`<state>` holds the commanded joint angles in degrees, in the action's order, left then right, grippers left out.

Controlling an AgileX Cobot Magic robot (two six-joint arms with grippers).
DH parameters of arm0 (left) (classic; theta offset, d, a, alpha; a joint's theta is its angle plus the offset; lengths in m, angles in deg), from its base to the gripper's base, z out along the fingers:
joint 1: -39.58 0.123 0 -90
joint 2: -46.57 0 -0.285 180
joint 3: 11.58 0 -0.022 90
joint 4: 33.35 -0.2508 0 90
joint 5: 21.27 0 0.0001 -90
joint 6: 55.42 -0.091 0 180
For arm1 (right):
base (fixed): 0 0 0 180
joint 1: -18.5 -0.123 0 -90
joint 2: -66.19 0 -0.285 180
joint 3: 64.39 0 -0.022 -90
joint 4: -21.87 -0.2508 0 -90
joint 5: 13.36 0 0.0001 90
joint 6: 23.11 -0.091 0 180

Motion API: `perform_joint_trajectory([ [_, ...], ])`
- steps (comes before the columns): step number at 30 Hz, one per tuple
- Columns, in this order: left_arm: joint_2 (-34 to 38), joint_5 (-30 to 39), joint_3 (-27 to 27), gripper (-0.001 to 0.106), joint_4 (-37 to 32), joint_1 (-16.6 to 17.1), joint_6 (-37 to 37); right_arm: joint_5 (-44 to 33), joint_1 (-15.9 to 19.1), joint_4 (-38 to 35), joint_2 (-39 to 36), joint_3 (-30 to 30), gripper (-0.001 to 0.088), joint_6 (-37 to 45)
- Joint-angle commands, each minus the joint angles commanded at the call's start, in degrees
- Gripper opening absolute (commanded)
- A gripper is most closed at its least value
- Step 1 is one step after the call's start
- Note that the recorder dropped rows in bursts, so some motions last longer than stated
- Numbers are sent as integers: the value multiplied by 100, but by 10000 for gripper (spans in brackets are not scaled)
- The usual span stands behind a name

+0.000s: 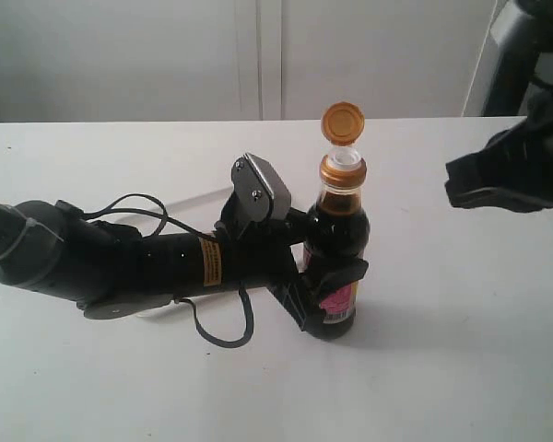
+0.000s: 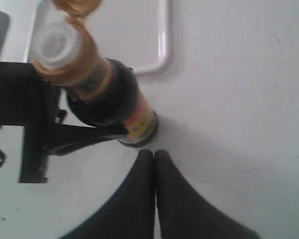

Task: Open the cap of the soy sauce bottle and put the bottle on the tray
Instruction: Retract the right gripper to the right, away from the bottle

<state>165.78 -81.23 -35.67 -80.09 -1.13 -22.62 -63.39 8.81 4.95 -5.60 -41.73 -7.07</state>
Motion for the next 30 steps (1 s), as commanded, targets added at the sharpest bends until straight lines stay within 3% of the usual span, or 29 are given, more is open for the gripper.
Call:
perform_joint_trajectory([
  [9,0,0,0,0,0,0,0,-12,79,1296,0,0,0,-1534],
  [22,0,0,0,0,0,0,0,-95,680,1425,267,0,0,-2064],
  [30,0,0,0,0,0,0,0,-73,740,1425,281,0,0,-2080],
])
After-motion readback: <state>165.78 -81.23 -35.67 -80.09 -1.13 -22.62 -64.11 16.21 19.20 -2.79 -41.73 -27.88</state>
